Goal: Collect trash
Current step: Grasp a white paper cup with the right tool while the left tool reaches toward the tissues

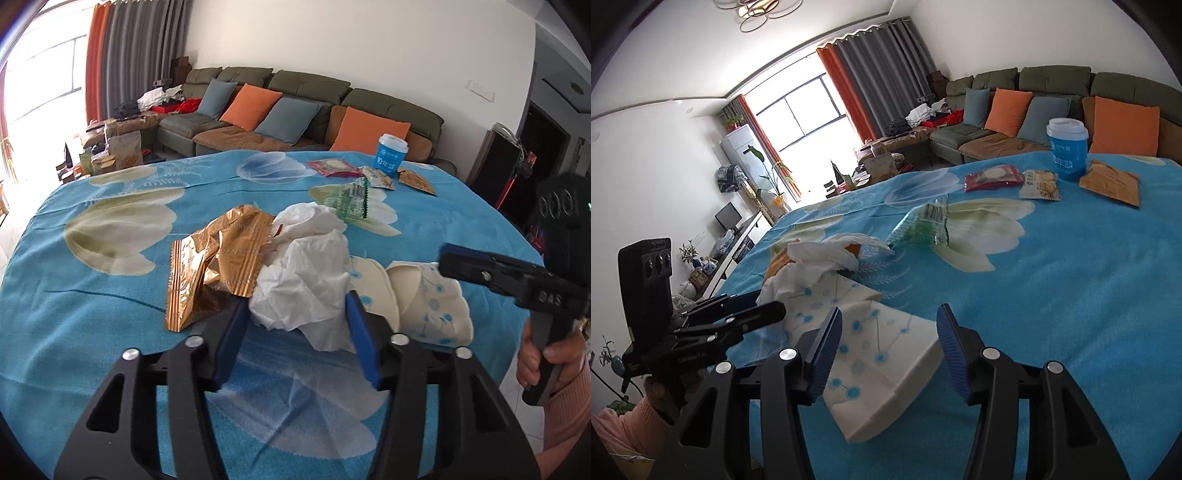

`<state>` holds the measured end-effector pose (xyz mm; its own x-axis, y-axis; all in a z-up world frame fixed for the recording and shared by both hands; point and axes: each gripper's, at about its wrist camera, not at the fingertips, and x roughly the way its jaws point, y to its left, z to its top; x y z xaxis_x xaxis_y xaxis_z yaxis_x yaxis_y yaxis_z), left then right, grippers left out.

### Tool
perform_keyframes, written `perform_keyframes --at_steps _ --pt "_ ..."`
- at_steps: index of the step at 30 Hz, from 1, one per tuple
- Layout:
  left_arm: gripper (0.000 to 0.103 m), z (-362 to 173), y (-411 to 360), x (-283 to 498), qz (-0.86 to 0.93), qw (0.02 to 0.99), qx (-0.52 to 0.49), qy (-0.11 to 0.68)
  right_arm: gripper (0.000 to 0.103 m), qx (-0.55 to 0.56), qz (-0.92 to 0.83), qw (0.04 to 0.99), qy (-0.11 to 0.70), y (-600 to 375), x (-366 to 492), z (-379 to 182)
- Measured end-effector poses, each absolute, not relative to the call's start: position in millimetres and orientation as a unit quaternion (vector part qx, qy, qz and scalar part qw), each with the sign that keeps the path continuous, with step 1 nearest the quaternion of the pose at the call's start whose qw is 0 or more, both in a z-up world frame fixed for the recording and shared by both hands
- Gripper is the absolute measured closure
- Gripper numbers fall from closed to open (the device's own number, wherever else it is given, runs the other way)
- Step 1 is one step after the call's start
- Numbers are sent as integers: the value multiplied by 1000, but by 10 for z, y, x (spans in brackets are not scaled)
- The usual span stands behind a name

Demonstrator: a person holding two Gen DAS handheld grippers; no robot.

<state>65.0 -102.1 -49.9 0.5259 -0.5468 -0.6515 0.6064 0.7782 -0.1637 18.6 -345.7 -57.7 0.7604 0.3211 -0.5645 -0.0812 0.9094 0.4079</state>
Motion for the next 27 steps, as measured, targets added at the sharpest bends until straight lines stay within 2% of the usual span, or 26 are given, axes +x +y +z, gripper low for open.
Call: perform_keyframes --at_steps 5,8,12,13,16,20,27 --pt "83 -532 -1008 686 -339 867 29 364 52 219 115 906 343 -3608 50 -725" --pt "92 -524 -992 665 -343 866 29 362 53 238 125 899 347 -3650 9 -779" --pt "94 -481 -952 601 -350 867 25 354 58 242 144 895 345 -3573 -29 -775" --pt "94 -468 -938 578 -351 868 25 351 65 243 150 894 345 -3559 -16 -777" --pt "95 -430 -906 526 -355 869 23 345 70 246 157 892 345 -3509 17 -770" --pt "96 -373 -829 458 -360 870 20 335 91 247 159 894 339 -3495 16 -750" --pt "96 -253 -602 360 -362 877 7 315 100 236 158 904 319 -3497 -9 -628"
